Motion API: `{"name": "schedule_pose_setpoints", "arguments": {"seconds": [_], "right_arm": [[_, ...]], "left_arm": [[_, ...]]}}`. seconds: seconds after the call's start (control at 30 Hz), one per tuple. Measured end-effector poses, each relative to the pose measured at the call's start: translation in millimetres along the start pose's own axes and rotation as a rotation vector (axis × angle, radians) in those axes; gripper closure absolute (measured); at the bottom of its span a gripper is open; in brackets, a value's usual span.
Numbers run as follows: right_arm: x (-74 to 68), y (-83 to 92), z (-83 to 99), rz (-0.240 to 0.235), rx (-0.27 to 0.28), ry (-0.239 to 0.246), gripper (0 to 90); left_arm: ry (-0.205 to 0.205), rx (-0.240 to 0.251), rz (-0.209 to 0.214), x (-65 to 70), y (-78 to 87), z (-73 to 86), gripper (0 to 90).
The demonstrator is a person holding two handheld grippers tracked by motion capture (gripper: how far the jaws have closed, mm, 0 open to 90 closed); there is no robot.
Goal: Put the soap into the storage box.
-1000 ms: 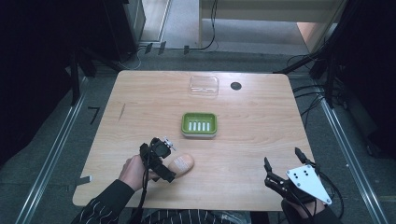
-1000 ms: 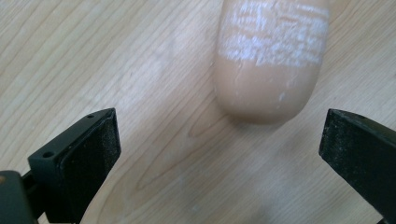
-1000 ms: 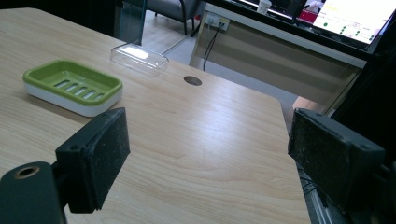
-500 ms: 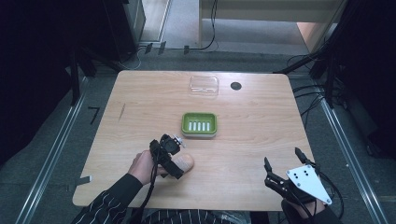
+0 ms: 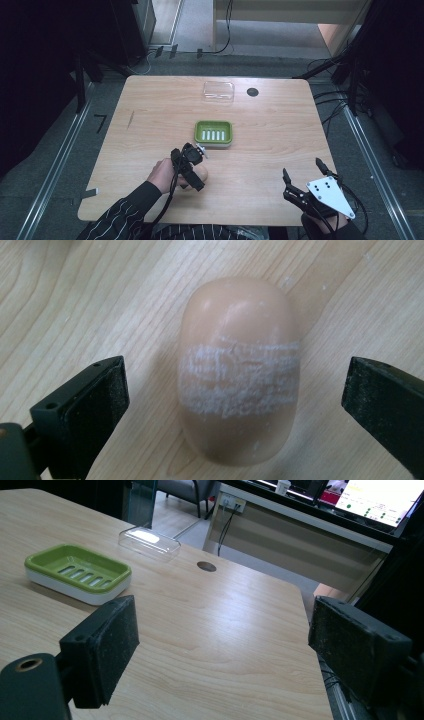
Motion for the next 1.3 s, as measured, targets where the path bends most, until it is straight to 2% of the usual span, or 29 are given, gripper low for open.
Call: {"name": "schedule_pose_setpoints", "arguments": {"seconds": [0.33,0.47,0.63,0.77,0.8,0.87,1.07,1.13,1.3], "right_arm": [[0.0,0.1,0.2,-0.002,-0.001,-0.001,13.5],[-0.2,0.2,0.1,-0.003,0.000,0.001,13.4],[-0.4,0.0,-0.1,-0.001,0.001,0.004,13.4],[-0.3,-0.1,-0.1,-0.002,0.001,0.003,13.4],[-0.4,0.2,0.0,-0.001,0.001,0.001,13.4],[-0.4,0.2,0.1,-0.002,0.001,0.001,13.4],[-0.2,0.1,0.1,-0.005,0.000,0.002,13.4],[-0.2,0.2,0.1,-0.004,0.001,0.002,13.4],[-0.2,0.4,0.1,-0.003,0.002,0.001,13.4]], "left_arm": [[-0.031,-0.022,-0.001,1.6,-3.6,-4.3,0.0],[-0.031,-0.022,-0.008,1.5,-5.3,-4.6,0.0],[-0.047,-0.043,-0.012,1.2,-8.5,-8.1,13.1],[-0.042,-0.044,-0.014,0.9,-10.6,-9.8,14.9],[-0.047,-0.060,-0.016,0.4,-10.2,-10.5,15.6],[-0.036,-0.050,-0.014,0.8,-12.0,-11.1,17.6],[-0.024,-0.061,-0.012,-2.2,-13.6,-9.9,22.6],[-0.029,-0.064,-0.010,-3.5,-13.0,-9.3,23.2],[-0.016,-0.061,-0.026,-1.0,-12.1,-8.0,28.6]]}}
Point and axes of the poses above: each handheld gripper's, and its own axes: y roughly backward along the jaws, z roughly out of its underside, x roughly to its right, the point moved 1 cm from there along -y, roughly forward along the jaws, and after that the axes turned 13 degrees about -x, right-handed, at the moved point
